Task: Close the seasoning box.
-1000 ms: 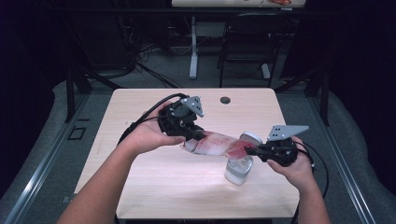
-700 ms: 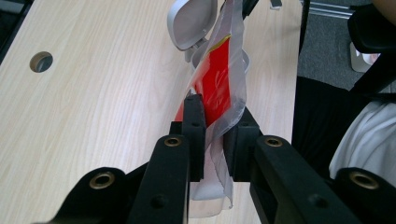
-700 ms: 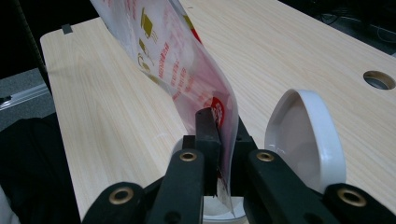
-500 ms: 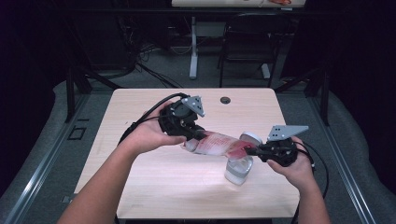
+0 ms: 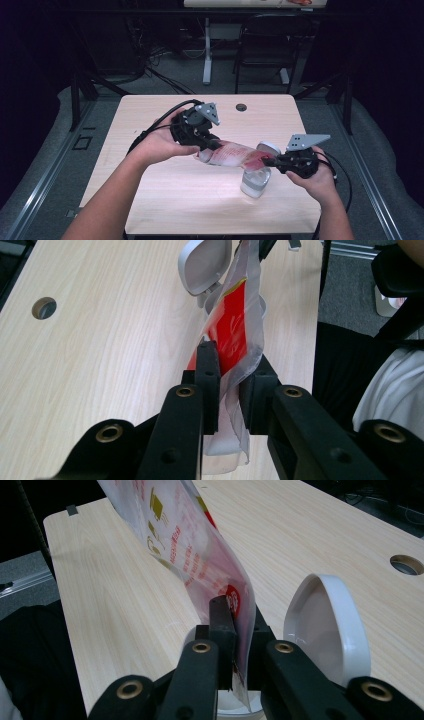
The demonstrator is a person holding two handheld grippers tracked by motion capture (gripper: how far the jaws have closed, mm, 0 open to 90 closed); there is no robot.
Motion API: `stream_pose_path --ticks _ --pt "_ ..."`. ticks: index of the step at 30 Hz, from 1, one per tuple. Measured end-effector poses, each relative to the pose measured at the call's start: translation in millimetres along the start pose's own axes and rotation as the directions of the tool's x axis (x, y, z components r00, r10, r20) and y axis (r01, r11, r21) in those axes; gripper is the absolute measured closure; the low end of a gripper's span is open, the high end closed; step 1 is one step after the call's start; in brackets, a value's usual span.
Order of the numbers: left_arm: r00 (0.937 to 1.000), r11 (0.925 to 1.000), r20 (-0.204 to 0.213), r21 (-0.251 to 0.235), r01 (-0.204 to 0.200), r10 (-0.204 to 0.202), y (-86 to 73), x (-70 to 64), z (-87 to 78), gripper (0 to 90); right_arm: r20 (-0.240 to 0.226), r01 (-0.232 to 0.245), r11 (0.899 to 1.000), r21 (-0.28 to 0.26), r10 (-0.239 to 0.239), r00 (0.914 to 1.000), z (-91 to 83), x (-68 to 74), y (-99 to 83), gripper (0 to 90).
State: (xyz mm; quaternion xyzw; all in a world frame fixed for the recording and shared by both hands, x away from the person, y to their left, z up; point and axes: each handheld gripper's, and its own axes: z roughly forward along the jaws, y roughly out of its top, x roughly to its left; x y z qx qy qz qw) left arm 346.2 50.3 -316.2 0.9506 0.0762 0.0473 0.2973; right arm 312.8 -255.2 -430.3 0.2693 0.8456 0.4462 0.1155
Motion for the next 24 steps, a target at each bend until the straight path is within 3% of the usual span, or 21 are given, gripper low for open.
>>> stream_pose_path --ticks 24 --pt "0.9998 0.9999 0.014 -0.005 -0.012 0.012 4.3 -0.6 3.0 80.9 -0.026 -0.002 1.000 0.011 0.002 0.9997 -7.9 -0.8 -2.7 88.3"
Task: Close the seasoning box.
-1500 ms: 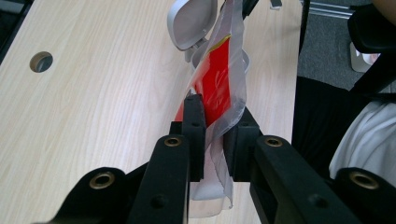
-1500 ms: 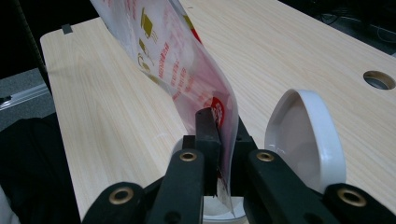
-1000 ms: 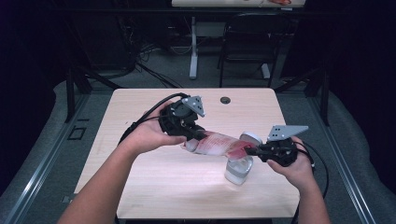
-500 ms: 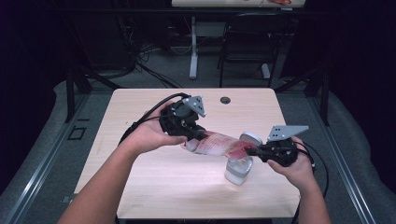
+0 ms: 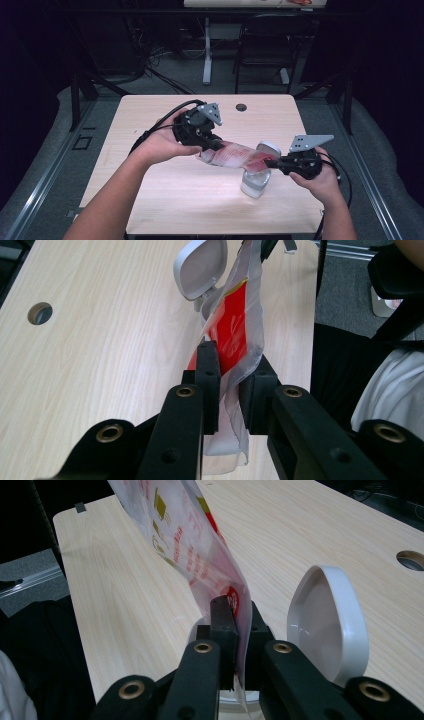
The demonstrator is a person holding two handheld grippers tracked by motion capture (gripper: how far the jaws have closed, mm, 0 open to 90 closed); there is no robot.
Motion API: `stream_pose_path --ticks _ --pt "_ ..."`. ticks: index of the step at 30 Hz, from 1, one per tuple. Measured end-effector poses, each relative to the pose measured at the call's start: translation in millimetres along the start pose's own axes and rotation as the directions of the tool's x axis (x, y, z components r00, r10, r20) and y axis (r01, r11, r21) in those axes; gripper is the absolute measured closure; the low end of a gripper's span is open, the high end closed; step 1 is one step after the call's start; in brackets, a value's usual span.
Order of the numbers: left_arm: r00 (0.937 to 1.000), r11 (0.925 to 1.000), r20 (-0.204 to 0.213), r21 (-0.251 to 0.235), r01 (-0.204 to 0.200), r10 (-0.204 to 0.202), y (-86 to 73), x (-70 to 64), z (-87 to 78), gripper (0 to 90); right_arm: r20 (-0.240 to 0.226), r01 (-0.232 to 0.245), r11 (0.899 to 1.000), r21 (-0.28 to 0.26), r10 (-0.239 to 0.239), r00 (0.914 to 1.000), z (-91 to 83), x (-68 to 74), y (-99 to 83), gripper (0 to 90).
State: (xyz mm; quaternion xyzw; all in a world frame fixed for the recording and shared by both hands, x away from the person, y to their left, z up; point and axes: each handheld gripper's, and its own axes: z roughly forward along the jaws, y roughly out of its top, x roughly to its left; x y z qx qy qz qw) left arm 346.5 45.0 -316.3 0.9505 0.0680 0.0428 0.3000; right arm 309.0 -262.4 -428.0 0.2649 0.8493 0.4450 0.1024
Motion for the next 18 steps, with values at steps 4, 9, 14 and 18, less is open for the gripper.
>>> stream_pose_path --ticks 4,9,14,18 --pt "1.0000 1.0000 0.003 0.000 -0.007 0.007 2.0 -0.2 1.0 80.9 -0.003 -0.004 1.000 -0.001 0.004 1.0000 -2.5 0.3 -1.0 88.5" --pt "0.9999 1.0000 0.008 -0.003 -0.007 0.007 4.2 -1.0 2.6 80.9 -0.012 -0.003 1.000 0.006 0.003 0.9999 -7.3 -0.4 -2.3 88.6" --pt "0.9999 1.0000 0.010 0.001 -0.009 0.009 5.2 -1.1 3.7 80.8 -0.021 -0.002 1.000 0.013 0.002 0.9998 -9.5 -0.5 -3.3 88.7" --pt "0.9999 0.9999 0.012 0.005 -0.009 0.009 6.1 -1.3 4.1 80.8 -0.033 -0.001 1.000 0.017 0.002 0.9994 -10.4 -0.2 -3.6 88.8"
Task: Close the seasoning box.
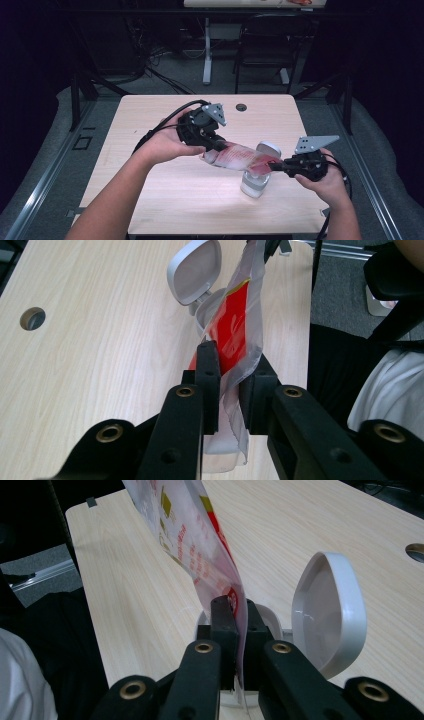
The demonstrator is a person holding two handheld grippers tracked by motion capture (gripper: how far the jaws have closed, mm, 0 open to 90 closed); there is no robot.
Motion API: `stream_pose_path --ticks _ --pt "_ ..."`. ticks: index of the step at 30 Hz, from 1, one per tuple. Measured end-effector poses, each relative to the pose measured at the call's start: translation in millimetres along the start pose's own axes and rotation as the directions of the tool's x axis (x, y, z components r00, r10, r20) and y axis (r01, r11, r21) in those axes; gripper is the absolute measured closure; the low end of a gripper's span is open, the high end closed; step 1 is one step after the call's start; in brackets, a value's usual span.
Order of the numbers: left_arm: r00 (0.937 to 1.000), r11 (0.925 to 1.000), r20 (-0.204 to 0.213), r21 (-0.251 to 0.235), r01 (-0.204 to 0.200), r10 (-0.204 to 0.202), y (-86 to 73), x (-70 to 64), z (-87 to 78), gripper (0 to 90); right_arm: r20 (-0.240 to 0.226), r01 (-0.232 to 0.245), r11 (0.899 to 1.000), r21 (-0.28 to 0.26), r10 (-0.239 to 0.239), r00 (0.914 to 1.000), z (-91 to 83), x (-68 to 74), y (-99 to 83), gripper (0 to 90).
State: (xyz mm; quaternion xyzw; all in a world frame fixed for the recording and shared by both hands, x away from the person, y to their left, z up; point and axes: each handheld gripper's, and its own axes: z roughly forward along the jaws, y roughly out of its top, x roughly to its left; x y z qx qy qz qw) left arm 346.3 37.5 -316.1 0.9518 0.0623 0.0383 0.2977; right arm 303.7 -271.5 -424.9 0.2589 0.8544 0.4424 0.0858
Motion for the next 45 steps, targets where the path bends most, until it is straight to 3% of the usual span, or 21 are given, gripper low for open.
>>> stream_pose_path --ticks 45 --pt "0.9998 1.0000 -0.017 0.003 0.003 -0.003 0.5 -2.1 -4.7 80.5 -0.010 0.010 1.000 0.024 -0.010 0.9999 8.7 2.2 1.7 88.9"
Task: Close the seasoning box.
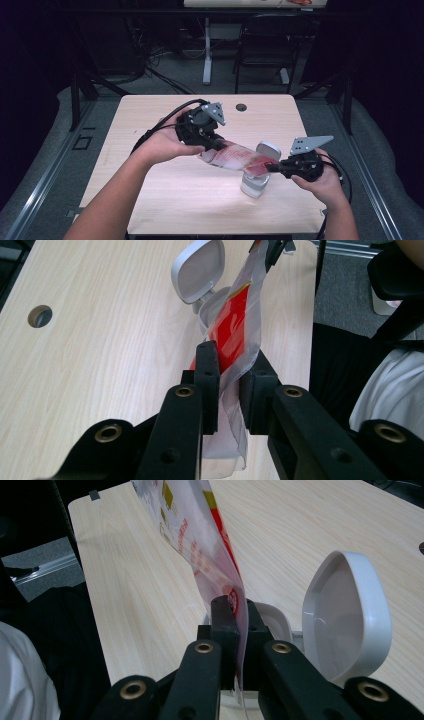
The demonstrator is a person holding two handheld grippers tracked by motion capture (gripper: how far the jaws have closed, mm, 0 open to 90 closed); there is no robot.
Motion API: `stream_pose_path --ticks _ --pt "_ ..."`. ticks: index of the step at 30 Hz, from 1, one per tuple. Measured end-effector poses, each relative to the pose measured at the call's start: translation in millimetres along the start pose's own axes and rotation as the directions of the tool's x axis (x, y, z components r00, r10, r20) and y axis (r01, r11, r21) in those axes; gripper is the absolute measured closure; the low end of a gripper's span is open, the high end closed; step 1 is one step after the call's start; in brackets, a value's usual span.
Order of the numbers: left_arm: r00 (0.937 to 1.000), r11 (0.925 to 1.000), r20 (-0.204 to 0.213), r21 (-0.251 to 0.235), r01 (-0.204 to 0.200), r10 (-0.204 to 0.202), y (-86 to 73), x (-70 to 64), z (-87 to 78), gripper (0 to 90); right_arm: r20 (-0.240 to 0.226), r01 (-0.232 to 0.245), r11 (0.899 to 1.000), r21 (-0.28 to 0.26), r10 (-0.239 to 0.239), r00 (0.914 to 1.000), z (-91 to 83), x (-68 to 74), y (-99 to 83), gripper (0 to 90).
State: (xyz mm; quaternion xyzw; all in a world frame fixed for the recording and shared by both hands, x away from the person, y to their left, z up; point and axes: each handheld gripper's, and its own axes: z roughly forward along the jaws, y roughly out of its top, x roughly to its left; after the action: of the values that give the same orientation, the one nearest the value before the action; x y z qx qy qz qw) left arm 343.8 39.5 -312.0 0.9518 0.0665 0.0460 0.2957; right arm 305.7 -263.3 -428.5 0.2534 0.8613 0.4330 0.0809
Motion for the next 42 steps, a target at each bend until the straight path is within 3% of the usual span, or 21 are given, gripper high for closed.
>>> stream_pose_path --ticks 21,28,42 --pt "1.0000 1.0000 -0.002 -0.005 0.000 0.000 1.2 -0.3 0.1 80.5 -0.001 -0.001 1.000 0.006 0.001 1.0000 1.1 -0.6 -0.4 88.9" --pt "1.0000 0.9999 0.007 -0.012 0.001 0.000 1.4 1.0 3.7 80.4 0.006 0.002 1.000 0.005 -0.002 1.0000 -6.7 -0.2 -0.6 88.9" --pt "0.9999 0.9999 -0.002 -0.001 -0.010 0.010 10.3 -0.4 5.5 80.4 0.012 -0.009 1.000 0.010 0.009 0.9999 -9.2 -2.8 -3.8 88.9"
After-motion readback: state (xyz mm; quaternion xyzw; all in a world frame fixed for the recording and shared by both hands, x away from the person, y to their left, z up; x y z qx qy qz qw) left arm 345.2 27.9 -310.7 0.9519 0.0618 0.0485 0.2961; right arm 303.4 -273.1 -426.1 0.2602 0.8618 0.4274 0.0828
